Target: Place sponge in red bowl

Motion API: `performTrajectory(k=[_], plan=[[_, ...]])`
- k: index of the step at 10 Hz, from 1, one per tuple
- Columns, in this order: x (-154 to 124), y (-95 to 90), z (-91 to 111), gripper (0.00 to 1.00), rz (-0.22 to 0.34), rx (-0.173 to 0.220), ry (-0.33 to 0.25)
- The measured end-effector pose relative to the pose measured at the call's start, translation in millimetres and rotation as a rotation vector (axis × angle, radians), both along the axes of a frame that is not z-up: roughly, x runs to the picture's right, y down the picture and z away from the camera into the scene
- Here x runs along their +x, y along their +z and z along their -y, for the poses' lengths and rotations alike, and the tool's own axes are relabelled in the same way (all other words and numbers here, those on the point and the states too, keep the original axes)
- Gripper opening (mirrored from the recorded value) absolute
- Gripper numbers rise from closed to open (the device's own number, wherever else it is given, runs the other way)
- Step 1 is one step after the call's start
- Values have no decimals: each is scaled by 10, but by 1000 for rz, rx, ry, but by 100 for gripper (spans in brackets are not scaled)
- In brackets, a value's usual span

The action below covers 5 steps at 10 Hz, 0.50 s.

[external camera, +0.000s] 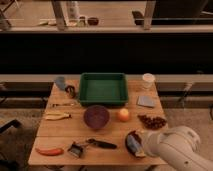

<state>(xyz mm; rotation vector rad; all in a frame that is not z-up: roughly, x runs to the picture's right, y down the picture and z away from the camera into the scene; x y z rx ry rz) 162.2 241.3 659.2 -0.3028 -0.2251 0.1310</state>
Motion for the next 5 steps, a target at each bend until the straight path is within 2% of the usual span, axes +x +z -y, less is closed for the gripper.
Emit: performTrajectory(k=[3,5], plan=[[-17,-35,22,80,16,14,3],[-116,-71,69,77,21,7,-3]])
